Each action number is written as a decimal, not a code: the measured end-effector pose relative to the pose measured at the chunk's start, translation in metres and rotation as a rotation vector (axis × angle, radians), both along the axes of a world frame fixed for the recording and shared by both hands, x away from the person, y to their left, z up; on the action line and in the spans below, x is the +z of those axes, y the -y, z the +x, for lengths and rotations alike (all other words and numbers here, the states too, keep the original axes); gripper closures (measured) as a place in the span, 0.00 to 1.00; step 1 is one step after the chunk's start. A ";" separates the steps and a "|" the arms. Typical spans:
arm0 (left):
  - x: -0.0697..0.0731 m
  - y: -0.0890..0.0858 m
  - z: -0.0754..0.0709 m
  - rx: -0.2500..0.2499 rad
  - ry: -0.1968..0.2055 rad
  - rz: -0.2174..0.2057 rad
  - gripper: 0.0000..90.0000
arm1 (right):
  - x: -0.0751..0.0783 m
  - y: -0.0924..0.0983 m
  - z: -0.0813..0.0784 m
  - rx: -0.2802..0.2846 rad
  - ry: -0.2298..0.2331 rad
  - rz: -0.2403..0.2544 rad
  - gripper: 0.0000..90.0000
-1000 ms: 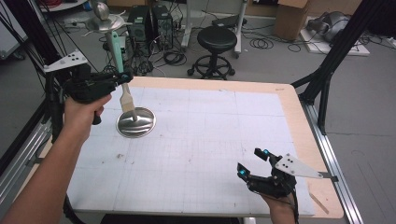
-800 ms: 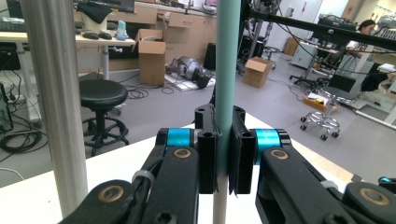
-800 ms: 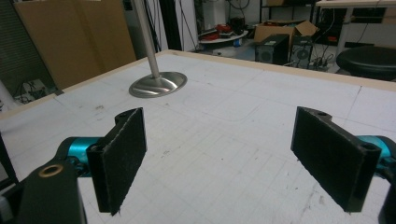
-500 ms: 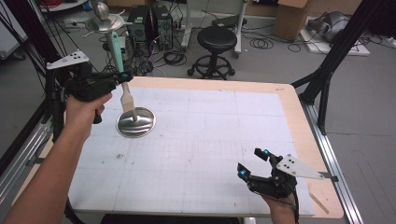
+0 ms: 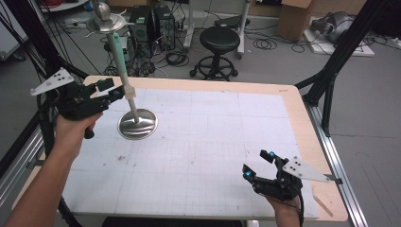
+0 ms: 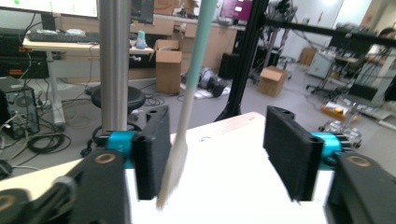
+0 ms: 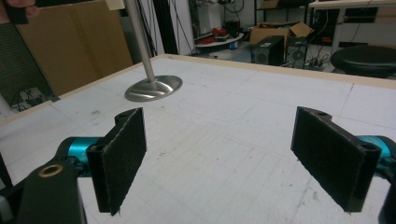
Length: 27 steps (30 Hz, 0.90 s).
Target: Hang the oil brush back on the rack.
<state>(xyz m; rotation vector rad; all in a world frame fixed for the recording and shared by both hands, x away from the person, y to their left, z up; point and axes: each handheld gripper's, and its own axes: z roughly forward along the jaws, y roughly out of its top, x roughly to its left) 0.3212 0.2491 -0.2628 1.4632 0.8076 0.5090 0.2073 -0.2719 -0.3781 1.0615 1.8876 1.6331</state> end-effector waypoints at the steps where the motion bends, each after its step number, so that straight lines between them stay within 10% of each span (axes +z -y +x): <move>1: -0.003 0.000 -0.003 -0.003 -0.001 -0.001 0.40 | -0.001 0.000 0.000 -0.003 0.001 -0.004 0.19; 7: -0.034 0.005 -0.027 -0.017 0.033 0.021 0.21 | -0.003 0.003 -0.001 -0.038 0.011 -0.033 0.19; 16: -0.081 0.022 -0.056 -0.100 0.088 0.044 0.21 | -0.009 0.011 -0.003 -0.108 0.018 -0.085 0.19; 27: -0.128 0.018 -0.078 -0.097 0.029 0.015 0.21 | -0.012 0.021 -0.006 -0.134 0.008 -0.058 0.19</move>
